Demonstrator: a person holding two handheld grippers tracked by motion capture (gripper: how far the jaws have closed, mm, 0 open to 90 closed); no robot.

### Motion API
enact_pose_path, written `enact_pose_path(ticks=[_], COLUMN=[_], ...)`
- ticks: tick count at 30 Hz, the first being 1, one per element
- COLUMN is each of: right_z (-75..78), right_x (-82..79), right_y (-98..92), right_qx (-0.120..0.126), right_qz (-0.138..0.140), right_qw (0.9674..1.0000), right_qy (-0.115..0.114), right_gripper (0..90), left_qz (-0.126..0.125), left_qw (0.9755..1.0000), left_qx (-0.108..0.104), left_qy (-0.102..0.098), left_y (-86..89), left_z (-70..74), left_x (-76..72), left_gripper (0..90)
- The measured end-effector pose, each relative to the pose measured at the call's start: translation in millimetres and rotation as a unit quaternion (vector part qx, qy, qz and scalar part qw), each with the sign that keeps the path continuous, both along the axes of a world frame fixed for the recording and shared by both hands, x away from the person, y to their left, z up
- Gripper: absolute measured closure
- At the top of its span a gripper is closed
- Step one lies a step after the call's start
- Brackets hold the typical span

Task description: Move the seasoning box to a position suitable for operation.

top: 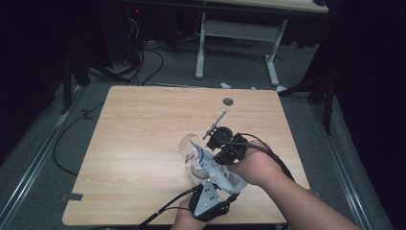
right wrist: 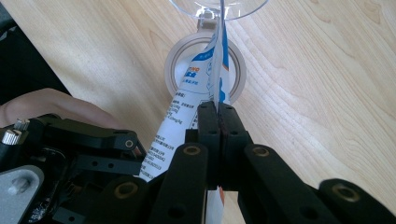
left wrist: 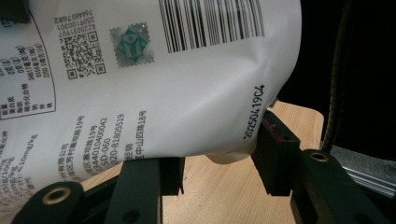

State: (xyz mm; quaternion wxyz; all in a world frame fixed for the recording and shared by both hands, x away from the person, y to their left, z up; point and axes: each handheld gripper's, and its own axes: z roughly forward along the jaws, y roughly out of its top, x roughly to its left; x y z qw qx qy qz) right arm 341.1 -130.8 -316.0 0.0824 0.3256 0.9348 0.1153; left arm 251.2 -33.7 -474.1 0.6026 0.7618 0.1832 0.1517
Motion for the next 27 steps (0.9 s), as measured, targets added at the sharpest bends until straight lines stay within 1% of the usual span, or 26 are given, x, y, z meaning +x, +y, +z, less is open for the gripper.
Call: enact_pose_path(ticks=[5, 15, 22, 27], right_z=[0.0, 0.3, 0.4, 0.3], right_x=[0.4, 0.2, -0.5, 0.3], right_y=[0.7, 0.4, 0.5, 0.8], right_qx=[-0.002, 0.0, 0.0, 0.0], right_qz=[0.001, 0.002, -0.002, 0.002], right_qw=[1.0, 1.0, 1.0, 1.0], right_qy=[0.002, 0.0, 0.0, -0.001], right_gripper=[90.0, 90.0, 90.0, 90.0], left_qz=[-0.001, -0.002, -0.002, -0.001], left_qw=[1.0, 1.0, 1.0, 1.0], left_qx=[-0.001, -0.002, -0.005, -0.006], left_qy=[0.001, -0.001, 0.0, 0.0], left_y=[0.1, 0.2, -0.1, 0.0], left_z=[0.2, 0.9, 1.2, 1.1], left_x=[0.2, 0.1, -0.3, -0.2], left_gripper=[58.5, 58.5, 58.5, 58.5])
